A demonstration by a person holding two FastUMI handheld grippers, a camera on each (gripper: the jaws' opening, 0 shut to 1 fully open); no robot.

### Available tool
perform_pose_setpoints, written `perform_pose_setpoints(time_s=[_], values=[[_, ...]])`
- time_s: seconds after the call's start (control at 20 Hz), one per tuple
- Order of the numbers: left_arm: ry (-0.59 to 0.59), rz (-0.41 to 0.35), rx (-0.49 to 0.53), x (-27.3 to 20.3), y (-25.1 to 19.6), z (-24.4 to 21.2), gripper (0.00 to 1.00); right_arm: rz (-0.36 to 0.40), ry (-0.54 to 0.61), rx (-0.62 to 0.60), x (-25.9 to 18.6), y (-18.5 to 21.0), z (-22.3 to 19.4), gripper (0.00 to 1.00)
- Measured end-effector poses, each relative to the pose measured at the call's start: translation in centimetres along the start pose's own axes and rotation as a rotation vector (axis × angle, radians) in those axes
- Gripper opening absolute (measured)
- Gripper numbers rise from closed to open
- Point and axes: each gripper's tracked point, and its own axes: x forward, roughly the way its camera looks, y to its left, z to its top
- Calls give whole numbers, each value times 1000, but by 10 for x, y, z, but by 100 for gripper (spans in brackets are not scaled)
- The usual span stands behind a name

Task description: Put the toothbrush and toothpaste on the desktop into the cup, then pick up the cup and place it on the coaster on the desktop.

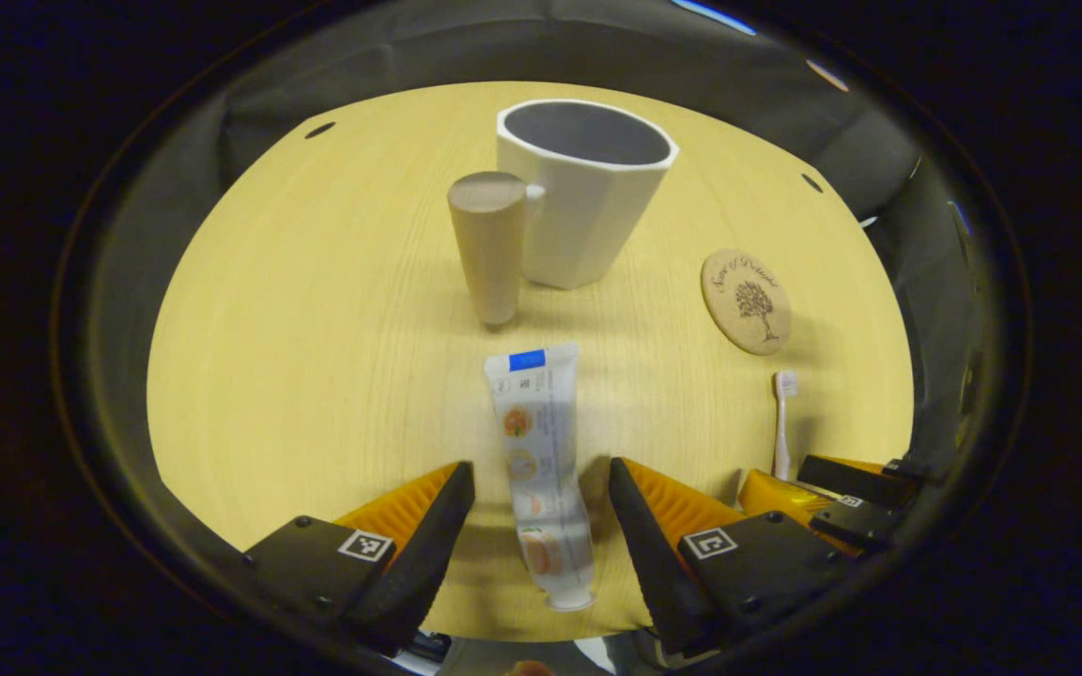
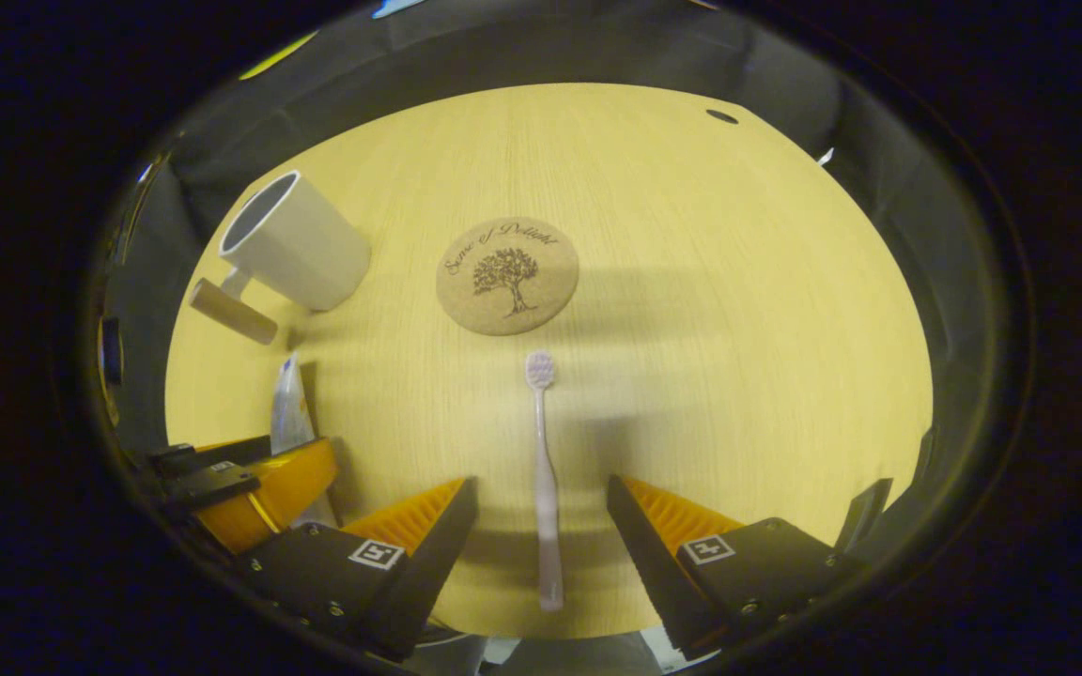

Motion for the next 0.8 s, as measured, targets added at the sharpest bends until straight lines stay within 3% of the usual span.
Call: perform_pose_setpoints(time_s=[0.1,0.3,0.5,0.55,0.65,0.7,0.75,0.8], values=[[19,42,22,2,6,-2,94,-16,14,-22,2,0,1,92],[9,56,-7,1,4,1,94,-29,41,-55,2,3,-4,94],[11,59,0,0,6,1,92,-33,54,-41,3,2,-5,90],[10,57,4,0,4,3,76,-33,64,-35,3,3,-6,77],[34,62,11,2,4,3,56,-28,52,-27,5,2,0,76],[40,60,5,0,2,4,57,-22,63,3,5,6,0,52],[63,61,-3,2,1,3,51,-19,81,-7,5,6,1,28],[62,55,-7,3,-1,4,45,-15,104,-19,3,5,0,28]])
